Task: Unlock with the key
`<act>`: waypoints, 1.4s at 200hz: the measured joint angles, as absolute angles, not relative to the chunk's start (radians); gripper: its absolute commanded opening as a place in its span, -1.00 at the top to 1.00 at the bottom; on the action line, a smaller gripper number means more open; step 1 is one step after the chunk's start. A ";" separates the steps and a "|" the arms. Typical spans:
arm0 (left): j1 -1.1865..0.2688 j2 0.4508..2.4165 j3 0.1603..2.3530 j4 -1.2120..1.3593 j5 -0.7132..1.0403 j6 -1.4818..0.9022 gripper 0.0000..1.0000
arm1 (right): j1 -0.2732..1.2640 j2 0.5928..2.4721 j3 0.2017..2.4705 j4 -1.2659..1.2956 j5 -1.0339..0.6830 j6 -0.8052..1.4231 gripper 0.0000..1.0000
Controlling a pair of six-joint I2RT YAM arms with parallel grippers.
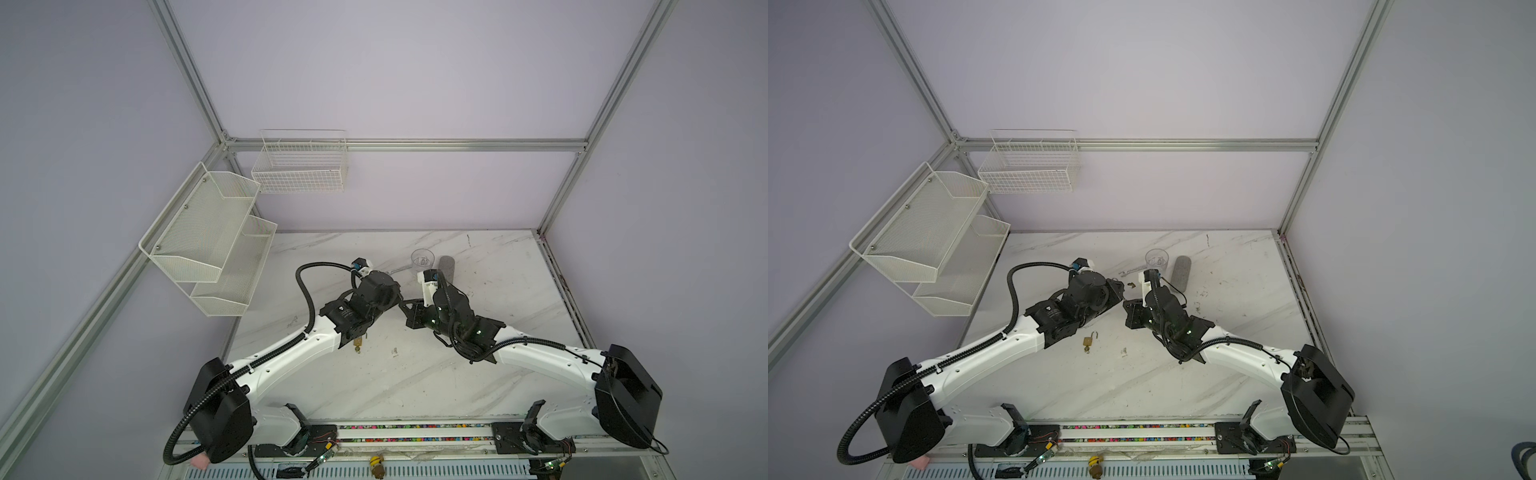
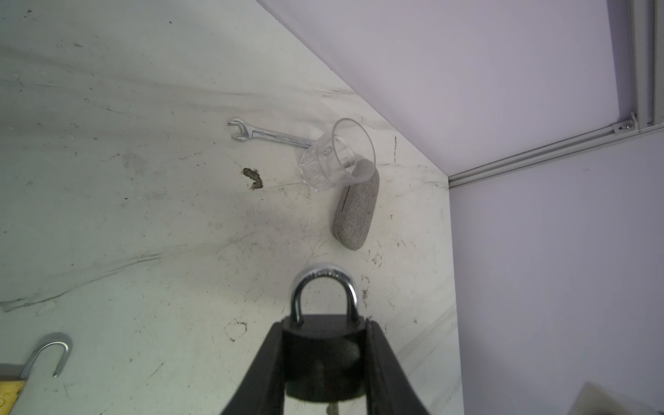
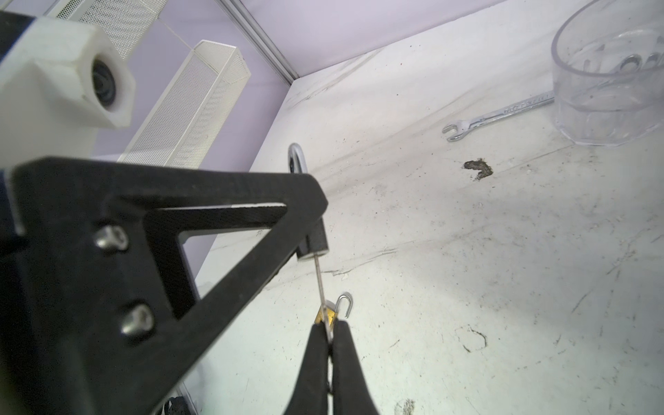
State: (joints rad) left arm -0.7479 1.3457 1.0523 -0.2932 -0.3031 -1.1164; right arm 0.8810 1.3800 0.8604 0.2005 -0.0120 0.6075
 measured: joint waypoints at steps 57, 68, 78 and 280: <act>-0.753 1.329 1.052 -0.292 -0.308 -1.117 1.00 | 0.883 1.357 0.883 0.155 0.005 0.604 1.00; -0.753 1.327 1.052 -0.292 -0.308 -1.118 1.00 | 0.883 1.355 0.891 0.141 0.008 0.600 1.00; -0.753 1.324 1.052 -0.291 -0.308 -1.119 1.00 | 0.884 1.352 0.897 0.130 0.014 0.595 1.00; -0.733 1.290 1.015 -0.232 -0.282 -1.248 1.00 | 0.928 1.407 0.984 0.084 0.153 0.404 1.00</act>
